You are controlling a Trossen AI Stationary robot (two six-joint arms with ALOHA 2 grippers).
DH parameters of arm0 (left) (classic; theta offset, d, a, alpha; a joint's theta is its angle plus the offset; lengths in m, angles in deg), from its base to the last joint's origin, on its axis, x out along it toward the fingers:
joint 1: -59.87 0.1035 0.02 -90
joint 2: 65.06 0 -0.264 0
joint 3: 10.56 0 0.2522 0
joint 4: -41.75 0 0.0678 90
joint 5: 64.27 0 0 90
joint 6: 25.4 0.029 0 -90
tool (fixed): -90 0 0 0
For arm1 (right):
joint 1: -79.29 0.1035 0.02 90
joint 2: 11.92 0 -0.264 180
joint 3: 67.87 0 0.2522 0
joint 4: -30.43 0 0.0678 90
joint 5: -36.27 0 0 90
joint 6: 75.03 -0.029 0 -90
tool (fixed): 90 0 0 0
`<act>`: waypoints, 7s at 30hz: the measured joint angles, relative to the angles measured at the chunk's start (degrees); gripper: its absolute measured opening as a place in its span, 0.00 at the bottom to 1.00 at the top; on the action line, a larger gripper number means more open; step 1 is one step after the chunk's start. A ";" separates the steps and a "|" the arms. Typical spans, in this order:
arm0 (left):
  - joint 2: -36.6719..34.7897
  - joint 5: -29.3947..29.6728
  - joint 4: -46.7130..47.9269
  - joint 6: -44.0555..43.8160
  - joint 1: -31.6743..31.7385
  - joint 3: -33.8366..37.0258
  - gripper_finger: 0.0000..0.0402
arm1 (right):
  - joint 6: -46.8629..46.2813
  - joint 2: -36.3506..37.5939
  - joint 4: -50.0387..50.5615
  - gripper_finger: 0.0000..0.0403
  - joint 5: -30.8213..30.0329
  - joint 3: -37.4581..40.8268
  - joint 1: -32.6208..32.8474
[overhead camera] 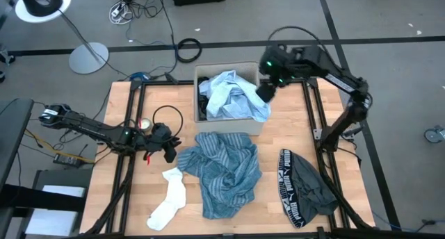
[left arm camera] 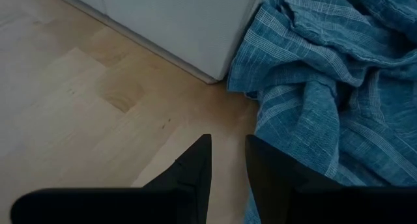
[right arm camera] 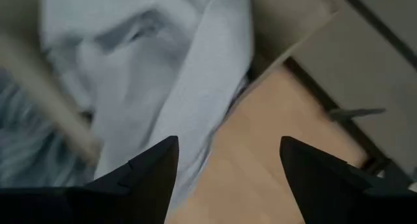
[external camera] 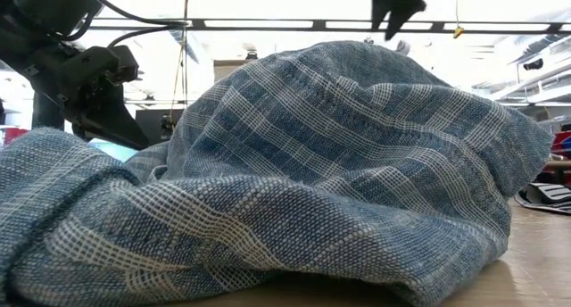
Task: Sort clothes
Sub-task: Put the gray boxer into the laundry bin
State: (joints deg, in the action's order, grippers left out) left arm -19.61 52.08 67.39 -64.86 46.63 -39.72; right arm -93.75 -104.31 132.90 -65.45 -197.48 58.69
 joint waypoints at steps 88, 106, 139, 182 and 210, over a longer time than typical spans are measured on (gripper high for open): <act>0.07 1.09 -0.86 -1.14 0.00 0.00 0.25 | 1.72 20.57 -41.14 0.01 -33.42 18.96 26.99; 0.07 1.09 -0.44 -1.06 0.00 0.00 0.25 | 19.65 0.50 -77.48 0.01 -1.50 19.00 2.88; 0.04 1.70 -0.66 0.04 0.00 0.00 0.25 | 7.73 -29.83 -51.96 0.34 9.65 18.47 -1.06; 0.09 2.29 -1.84 0.00 -0.01 0.02 0.25 | 6.91 -12.68 -26.31 0.41 13.09 16.64 -0.05; 2.23 2.10 -2.12 0.10 -0.01 0.02 0.25 | -0.76 -19.29 -46.15 0.41 26.48 16.86 -5.18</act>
State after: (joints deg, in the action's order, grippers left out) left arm -17.38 54.17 65.28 -64.75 46.62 -39.70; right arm -94.52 -123.60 86.75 -38.97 -180.63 53.51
